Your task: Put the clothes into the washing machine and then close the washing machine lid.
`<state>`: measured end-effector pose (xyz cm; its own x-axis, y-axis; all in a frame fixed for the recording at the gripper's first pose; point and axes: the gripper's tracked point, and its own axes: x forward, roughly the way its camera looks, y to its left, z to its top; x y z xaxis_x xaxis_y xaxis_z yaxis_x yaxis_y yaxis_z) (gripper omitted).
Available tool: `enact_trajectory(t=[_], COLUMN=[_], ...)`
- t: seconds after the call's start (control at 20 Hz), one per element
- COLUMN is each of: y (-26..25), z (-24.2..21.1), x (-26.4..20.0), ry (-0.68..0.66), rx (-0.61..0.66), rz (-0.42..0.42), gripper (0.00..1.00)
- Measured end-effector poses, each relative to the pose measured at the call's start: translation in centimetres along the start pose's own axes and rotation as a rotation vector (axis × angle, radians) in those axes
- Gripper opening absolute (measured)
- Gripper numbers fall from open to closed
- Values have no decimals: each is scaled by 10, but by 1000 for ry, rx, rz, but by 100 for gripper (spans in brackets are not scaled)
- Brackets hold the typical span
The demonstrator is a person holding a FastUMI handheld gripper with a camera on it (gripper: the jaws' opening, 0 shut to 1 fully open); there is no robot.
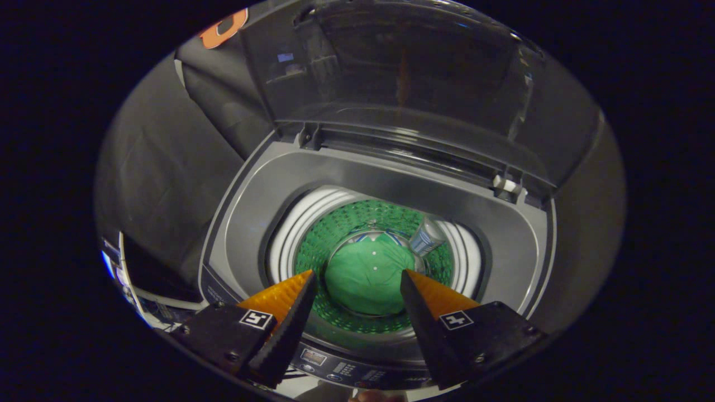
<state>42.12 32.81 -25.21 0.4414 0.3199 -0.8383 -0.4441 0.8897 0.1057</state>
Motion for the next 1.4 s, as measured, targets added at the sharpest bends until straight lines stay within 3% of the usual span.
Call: enact_trajectory(t=[0.35, 0.65, 1.0, 1.2, 1.4], y=[-11, -31, -62, -61, -54], z=[36, 74, 164, 216, 252], x=[-62, -147, -246, -252, -225], ry=[-141, -322, -505, -542, -527], rx=[31, 40, 99, 145, 131], rz=[44, 71, 49, 47, 11], gripper=[93, 93, 93, 93, 94])
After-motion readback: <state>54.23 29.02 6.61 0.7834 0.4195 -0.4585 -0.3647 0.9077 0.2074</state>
